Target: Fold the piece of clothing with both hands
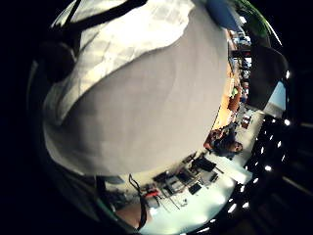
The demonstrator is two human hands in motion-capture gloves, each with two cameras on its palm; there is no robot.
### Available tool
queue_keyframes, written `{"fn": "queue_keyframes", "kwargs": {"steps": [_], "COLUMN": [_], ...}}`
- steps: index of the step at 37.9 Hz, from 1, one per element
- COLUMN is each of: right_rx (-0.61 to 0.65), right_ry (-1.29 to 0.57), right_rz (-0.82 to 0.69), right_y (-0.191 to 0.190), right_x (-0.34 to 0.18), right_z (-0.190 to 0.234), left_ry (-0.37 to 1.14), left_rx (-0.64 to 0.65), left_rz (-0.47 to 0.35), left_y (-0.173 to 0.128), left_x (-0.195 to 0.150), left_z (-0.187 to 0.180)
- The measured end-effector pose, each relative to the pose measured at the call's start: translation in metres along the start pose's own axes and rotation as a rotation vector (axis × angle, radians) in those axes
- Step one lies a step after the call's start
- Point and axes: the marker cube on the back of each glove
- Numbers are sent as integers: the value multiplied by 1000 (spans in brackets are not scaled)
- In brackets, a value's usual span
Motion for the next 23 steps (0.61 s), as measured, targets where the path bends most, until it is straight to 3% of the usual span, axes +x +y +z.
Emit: {"fn": "queue_keyframes", "kwargs": {"steps": [5,13,23], "right_rx": [96,-5,-137], "right_ry": [-24,-22,27], "right_rz": [25,-65,-171], "right_y": [-5,20,68], "right_x": [6,4,-5], "right_z": [-6,-14,-73], "left_ry": [14,8,-48], "left_rx": [-39,-93,-159], "left_rz": [24,112,219], "left_y": [7,38,87], "left_x": [0,0,-3], "left_z": [-2,4,-36]}}
